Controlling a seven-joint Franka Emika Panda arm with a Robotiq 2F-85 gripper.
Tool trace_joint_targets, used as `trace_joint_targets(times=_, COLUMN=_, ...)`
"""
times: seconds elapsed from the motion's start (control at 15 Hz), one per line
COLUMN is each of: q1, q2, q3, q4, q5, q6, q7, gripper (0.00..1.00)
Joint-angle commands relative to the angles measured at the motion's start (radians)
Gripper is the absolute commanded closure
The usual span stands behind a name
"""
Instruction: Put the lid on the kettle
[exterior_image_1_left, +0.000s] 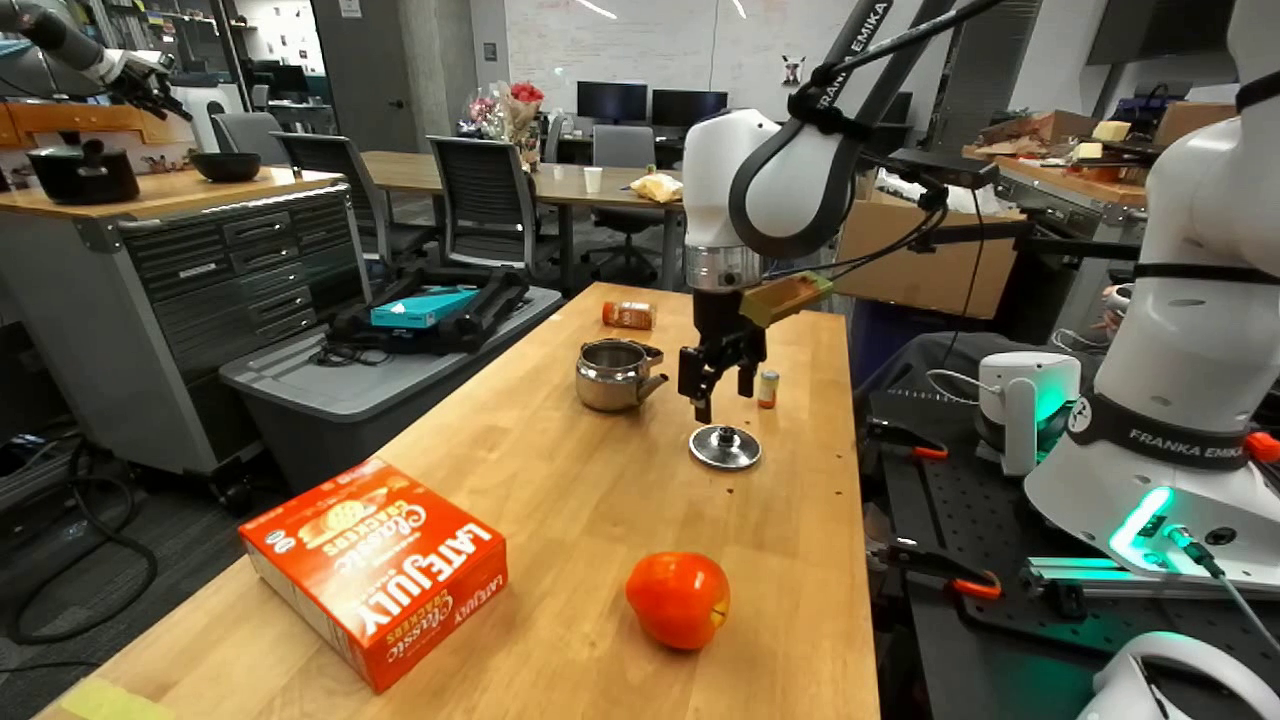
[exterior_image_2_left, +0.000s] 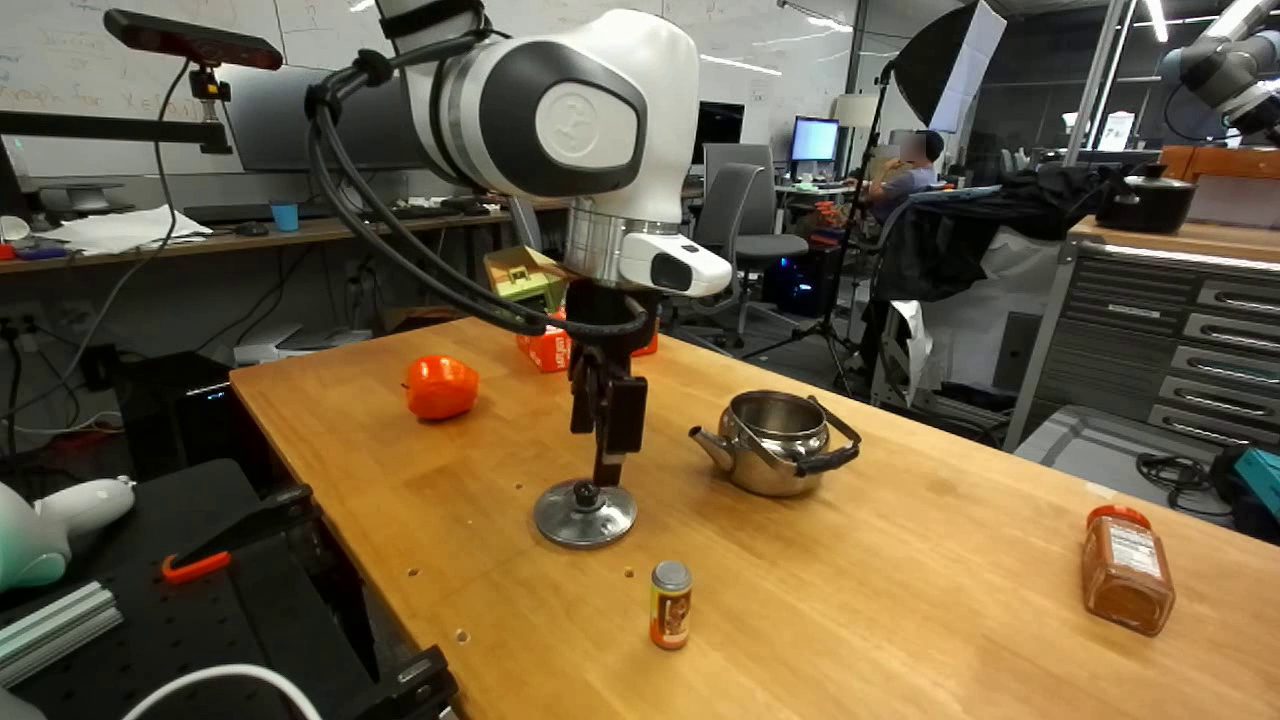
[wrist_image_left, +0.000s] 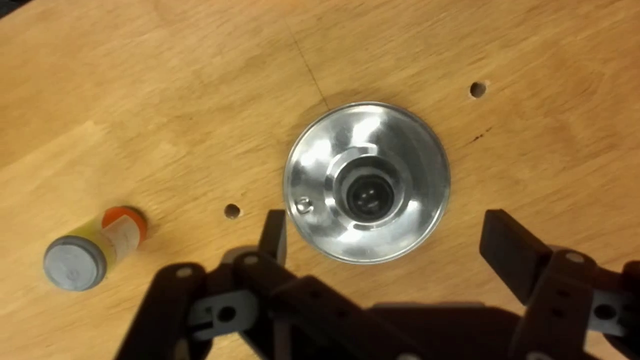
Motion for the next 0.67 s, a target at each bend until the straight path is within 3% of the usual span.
trace_joint_targets(times=0.0, q1=0.028, q2=0.041, q3=-0.028, q4=0.036, q5=-0.033, q6=-0.011, q7=0.032, gripper=0.0)
trace_joint_targets(times=0.6, q1=0.066, q2=0.091, q3=-0.055, q4=0.059, q5=-0.072, q6=-0.038, q7=0.057, gripper=0.0)
